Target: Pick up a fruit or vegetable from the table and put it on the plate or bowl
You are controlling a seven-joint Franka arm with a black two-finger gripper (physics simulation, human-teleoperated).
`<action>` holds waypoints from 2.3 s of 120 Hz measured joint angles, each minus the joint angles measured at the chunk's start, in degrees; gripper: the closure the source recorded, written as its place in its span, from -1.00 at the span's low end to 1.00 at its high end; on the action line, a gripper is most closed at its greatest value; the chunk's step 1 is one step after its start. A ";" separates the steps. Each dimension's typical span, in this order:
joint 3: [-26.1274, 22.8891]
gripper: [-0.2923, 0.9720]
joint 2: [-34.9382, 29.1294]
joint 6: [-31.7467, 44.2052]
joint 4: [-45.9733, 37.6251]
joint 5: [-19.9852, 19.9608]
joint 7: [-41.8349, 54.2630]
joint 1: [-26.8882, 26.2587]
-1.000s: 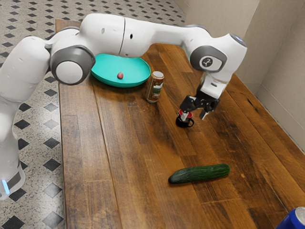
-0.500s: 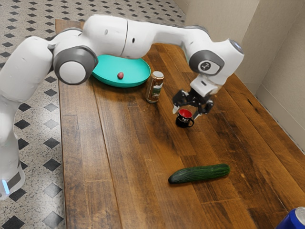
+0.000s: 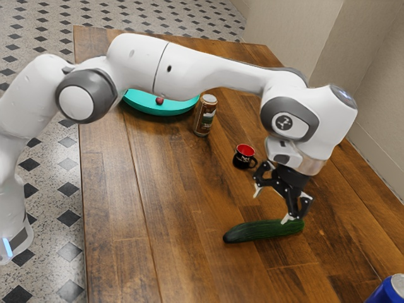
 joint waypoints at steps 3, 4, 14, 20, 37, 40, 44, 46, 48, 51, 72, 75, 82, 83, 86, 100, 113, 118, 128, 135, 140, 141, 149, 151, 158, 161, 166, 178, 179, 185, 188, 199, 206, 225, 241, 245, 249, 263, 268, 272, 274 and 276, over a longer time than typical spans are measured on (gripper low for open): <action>0.07 -0.54 0.67 0.33 -0.01 0.01 0.90 0.04; 0.10 -0.54 0.91 0.42 -0.01 0.01 1.19 0.06; 1.15 -0.54 3.15 1.37 -0.03 0.00 3.89 0.20; 1.68 -0.53 4.11 1.87 -0.04 -0.02 5.33 0.25; 2.32 -0.54 6.01 3.14 -0.07 -0.08 8.83 0.26; 2.39 -0.54 6.14 3.37 -0.07 -0.07 9.36 0.26; 2.46 -0.54 6.23 3.65 -0.09 -0.05 10.04 0.26; 2.52 -0.54 6.26 3.78 -0.10 -0.05 10.37 0.27; 2.61 -0.54 6.28 3.90 -0.08 -0.04 10.69 0.26; 2.76 -0.54 6.30 4.06 -0.10 -0.03 11.15 0.26; 3.02 -0.54 7.10 4.76 -0.29 -0.06 13.91 0.26; 3.02 -0.54 7.21 4.82 -0.29 -0.07 14.24 0.26; 3.03 -0.54 7.45 4.94 -0.30 -0.07 14.97 0.25; 3.03 -0.54 7.46 4.96 -0.30 -0.08 15.07 0.25; 3.03 -0.54 7.50 5.01 -0.30 -0.08 15.36 0.25; 3.03 -0.54 8.05 5.16 -0.30 -0.09 16.55 0.24; 3.03 -0.53 8.37 5.36 -0.30 -0.09 17.47 0.21; 3.03 -0.51 8.49 5.45 -0.30 -0.12 17.77 0.19; 3.03 -0.43 9.00 5.68 -0.30 -0.24 18.28 0.24; 3.04 -0.35 9.11 5.81 -0.25 -0.33 18.46 0.28; 3.08 -0.28 9.14 5.89 -0.23 -0.40 18.51 0.32; 3.10 -0.27 9.14 5.91 -0.23 -0.41 18.50 0.32; 3.57 -0.11 9.16 6.55 -0.25 -0.51 18.17 0.31; 3.70 -0.07 9.17 6.73 -0.24 -0.59 18.05 0.32; 4.07 0.07 9.21 7.57 -0.27 -1.05 17.55 0.33; 4.16 0.09 9.22 7.93 -0.28 -1.32 17.32 0.57; 4.25 0.09 9.42 8.47 -0.29 -2.08 16.97 1.14; 4.29 -0.09 9.69 9.36 -0.22 -3.48 16.18 1.83; 4.29 -0.10 9.69 9.42 -0.22 -3.58 16.11 1.87; 4.31 -0.12 9.70 9.75 -0.21 -4.16 15.70 2.21; 4.32 -0.09 9.69 9.89 -0.20 -4.36 15.48 2.33; 4.34 0.05 9.68 10.53 -0.21 -4.84 14.71 2.50; 4.35 0.14 9.63 10.84 -0.17 -5.01 14.27 2.59; 4.56 0.18 8.17 11.22 0.00 -4.99 13.30 3.12; 4.53 0.18 3.11 10.50 0.04 -4.90 12.66 6.59; 4.52 0.20 1.50 9.85 0.04 -4.92 12.51 8.11; 4.52 0.19 -0.05 8.94 0.04 -4.94 12.33 9.80; 4.52 0.20 -5.94 3.91 0.00 -5.08 11.64 19.33; 4.52 0.20 -7.00 1.92 -0.01 -5.15 11.43 23.20; 4.54 0.20 -7.44 0.40 -0.02 -5.26 11.27 26.14; 4.54 0.20 -7.65 -0.33 -0.03 -5.32 11.19 27.45; 4.56 0.20 -7.82 -1.07 -0.03 -5.38 11.12 28.77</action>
